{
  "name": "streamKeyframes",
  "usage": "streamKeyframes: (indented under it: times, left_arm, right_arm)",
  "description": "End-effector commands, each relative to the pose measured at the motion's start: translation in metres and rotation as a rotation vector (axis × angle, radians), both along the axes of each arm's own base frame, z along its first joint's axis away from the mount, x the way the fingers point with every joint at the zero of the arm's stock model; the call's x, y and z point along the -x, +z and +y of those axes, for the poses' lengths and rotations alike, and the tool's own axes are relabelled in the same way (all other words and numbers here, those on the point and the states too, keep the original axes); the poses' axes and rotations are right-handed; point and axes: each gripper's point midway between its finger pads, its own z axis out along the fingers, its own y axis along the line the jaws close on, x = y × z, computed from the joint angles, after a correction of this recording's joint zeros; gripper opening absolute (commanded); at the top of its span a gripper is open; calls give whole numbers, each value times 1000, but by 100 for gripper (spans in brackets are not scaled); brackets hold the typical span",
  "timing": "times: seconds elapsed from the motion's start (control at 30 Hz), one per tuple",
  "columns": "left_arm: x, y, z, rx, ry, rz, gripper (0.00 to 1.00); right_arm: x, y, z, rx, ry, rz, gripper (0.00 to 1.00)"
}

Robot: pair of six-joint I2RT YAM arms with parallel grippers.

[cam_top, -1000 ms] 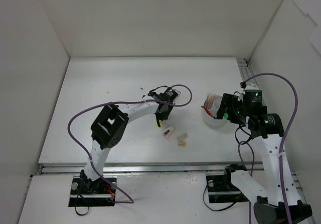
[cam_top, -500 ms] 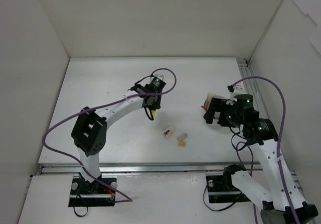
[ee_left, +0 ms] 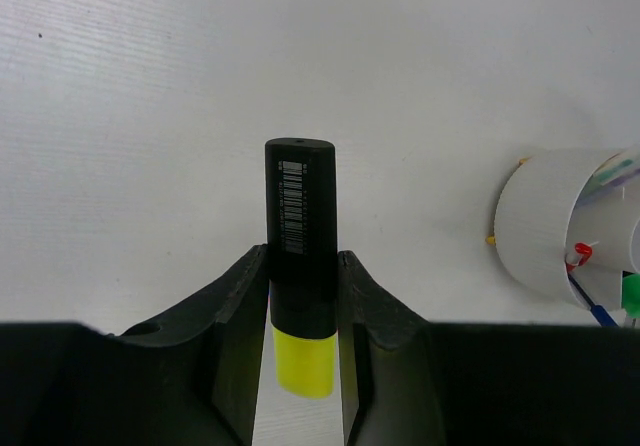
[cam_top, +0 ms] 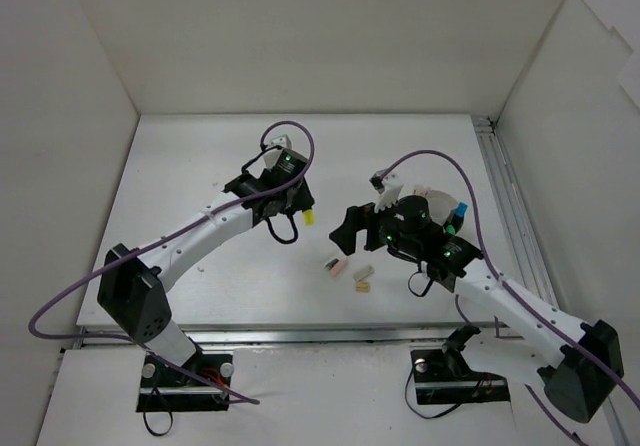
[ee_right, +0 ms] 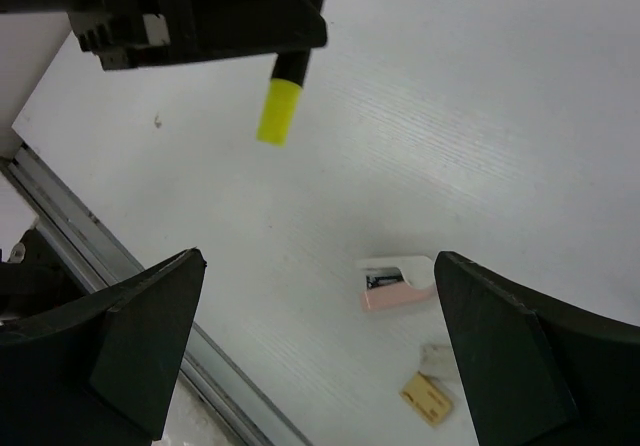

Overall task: Sort the stationery into containers
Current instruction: Pick up the stationery from the center of the board.

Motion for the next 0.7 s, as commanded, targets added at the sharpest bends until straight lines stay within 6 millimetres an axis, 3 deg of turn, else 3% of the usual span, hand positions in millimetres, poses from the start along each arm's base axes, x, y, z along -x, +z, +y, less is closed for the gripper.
streamKeyframes:
  times: [0.0, 0.17, 0.37, 0.67]
  left_arm:
    - [-2, 29, -7, 116, 92, -56, 0]
    - [9, 31, -14, 131, 115, -61, 0]
    - [18, 35, -11, 178, 157, -76, 0]
    - [28, 40, -5, 204, 179, -100, 0]
  right_arm:
    - [-29, 41, 41, -102, 29, -212, 98]
    - [-32, 37, 68, -74, 42, -276, 98]
    - [-45, 28, 65, -79, -73, -325, 98]
    - [-47, 18, 88, -76, -35, -289, 90]
